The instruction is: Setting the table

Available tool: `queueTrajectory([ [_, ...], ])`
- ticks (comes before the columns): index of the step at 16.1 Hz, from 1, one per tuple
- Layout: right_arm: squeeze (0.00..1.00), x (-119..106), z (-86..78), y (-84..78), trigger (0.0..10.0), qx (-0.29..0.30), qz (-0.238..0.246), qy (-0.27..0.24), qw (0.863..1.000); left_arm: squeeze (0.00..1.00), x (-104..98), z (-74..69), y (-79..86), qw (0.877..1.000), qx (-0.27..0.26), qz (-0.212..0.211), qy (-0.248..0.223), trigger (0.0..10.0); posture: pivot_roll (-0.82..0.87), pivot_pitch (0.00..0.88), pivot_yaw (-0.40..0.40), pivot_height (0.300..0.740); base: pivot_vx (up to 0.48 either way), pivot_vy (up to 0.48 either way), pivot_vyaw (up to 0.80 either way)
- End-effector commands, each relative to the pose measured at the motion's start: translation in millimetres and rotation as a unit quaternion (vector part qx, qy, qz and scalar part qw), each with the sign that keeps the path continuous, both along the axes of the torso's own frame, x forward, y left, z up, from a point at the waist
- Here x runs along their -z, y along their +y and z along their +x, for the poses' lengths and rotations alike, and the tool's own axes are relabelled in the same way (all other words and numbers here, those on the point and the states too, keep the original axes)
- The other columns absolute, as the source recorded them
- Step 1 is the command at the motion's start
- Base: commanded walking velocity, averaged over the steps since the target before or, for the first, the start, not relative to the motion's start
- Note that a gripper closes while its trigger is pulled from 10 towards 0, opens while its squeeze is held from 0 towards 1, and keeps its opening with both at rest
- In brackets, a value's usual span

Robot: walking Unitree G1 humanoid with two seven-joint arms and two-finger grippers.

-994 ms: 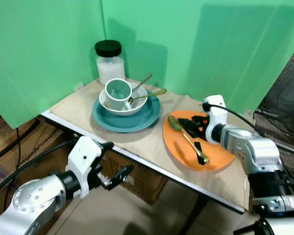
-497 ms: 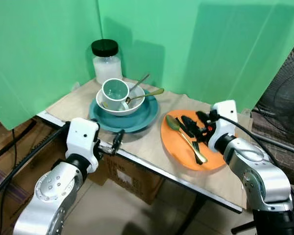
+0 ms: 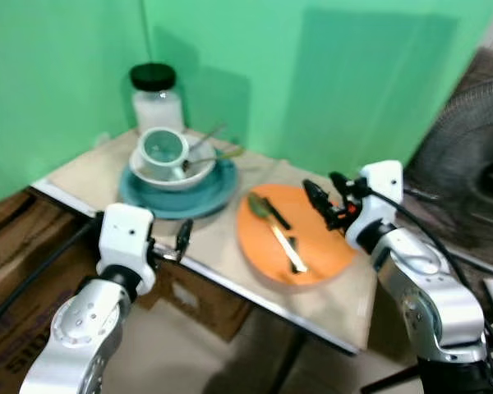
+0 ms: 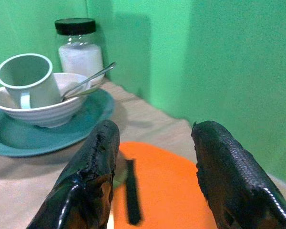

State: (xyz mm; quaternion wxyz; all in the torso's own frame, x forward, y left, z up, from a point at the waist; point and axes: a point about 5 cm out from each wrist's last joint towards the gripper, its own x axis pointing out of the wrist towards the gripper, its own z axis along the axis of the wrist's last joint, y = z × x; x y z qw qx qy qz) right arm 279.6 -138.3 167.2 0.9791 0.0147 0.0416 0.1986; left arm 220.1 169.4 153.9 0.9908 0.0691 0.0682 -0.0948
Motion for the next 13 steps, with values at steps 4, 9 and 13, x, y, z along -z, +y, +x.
queueTrajectory([
  [4,0.00,-1.5,0.4,-6.8,10.0,0.014,-0.002,-0.006,1.000,0.00,-1.6,-2.7,-1.4,1.000,-0.001,0.003,0.000,10.0,-0.04,0.000,-0.030,0.740,0.000,-0.368,0.00],
  [9,0.00,2.3,-2.2,0.2,10.0,-0.014,0.007,0.005,1.000,1.00,-1.9,14.0,16.2,0.997,-0.061,-0.036,0.014,10.0,-0.04,0.000,-0.033,0.740,0.000,0.000,0.00],
  [13,0.00,1.3,-1.0,3.3,10.0,-0.031,0.011,0.006,0.999,1.00,-9.4,50.7,36.3,0.996,-0.088,-0.009,0.026,10.0,-0.04,0.000,-0.028,0.740,0.000,0.000,0.00],
])
